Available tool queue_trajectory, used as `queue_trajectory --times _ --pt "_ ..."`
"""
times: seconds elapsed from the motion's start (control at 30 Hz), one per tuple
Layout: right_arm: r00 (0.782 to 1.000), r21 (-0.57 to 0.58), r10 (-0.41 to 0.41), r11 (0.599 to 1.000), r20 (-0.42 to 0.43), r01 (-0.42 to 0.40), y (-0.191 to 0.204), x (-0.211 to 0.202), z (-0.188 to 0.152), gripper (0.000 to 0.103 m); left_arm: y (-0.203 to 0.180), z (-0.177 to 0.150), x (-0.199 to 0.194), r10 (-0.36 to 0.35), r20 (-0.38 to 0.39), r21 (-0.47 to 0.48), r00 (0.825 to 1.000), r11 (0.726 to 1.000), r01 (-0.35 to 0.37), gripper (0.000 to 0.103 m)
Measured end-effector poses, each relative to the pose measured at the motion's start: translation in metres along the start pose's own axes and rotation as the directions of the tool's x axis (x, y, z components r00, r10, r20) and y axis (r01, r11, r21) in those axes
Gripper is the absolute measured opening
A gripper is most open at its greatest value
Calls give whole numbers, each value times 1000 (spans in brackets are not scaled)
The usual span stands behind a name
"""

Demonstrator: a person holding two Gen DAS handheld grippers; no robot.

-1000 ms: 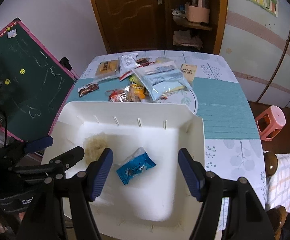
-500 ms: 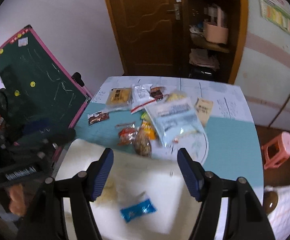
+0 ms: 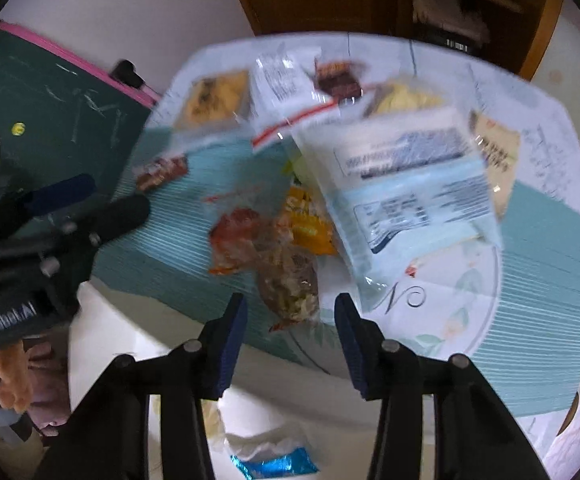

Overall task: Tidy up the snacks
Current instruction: 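Move both tools back toward the snack pile, then grasp the red-labelled bag with left tool while right tool grasps the nut bag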

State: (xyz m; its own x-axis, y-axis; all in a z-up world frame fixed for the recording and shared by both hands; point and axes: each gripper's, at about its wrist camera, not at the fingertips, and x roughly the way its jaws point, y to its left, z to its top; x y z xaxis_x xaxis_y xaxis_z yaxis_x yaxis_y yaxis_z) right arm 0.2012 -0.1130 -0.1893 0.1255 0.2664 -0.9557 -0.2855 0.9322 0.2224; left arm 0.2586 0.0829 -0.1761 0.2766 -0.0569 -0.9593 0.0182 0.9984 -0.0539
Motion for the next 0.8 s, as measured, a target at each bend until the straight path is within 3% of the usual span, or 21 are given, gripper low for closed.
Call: queue_trajectory --times 0.1,0.3,0.47,0.57,0.8 --pt "999 17 0 1000 -49 1 -1 18 8 46 7 0 23 -16 -66 -31 998 999 14 70" --pt "991 -19 -31 999 -131 28 12 46 19 47 11 -3 39 -25 -105 -36 994 999 22 70" --pt "992 -33 -25 999 -123 21 14 50 19 47 4 1 43 -22 -120 -26 993 999 19 70" --pt "992 -46 -66 997 -104 62 7 45 17 47 -5 4 46 -17 -128 -9 992 1000 16 70" --pt "993 26 -77 997 -88 79 -25 35 11 47 -25 14 65 -39 -191 -25 981 999 35 70"
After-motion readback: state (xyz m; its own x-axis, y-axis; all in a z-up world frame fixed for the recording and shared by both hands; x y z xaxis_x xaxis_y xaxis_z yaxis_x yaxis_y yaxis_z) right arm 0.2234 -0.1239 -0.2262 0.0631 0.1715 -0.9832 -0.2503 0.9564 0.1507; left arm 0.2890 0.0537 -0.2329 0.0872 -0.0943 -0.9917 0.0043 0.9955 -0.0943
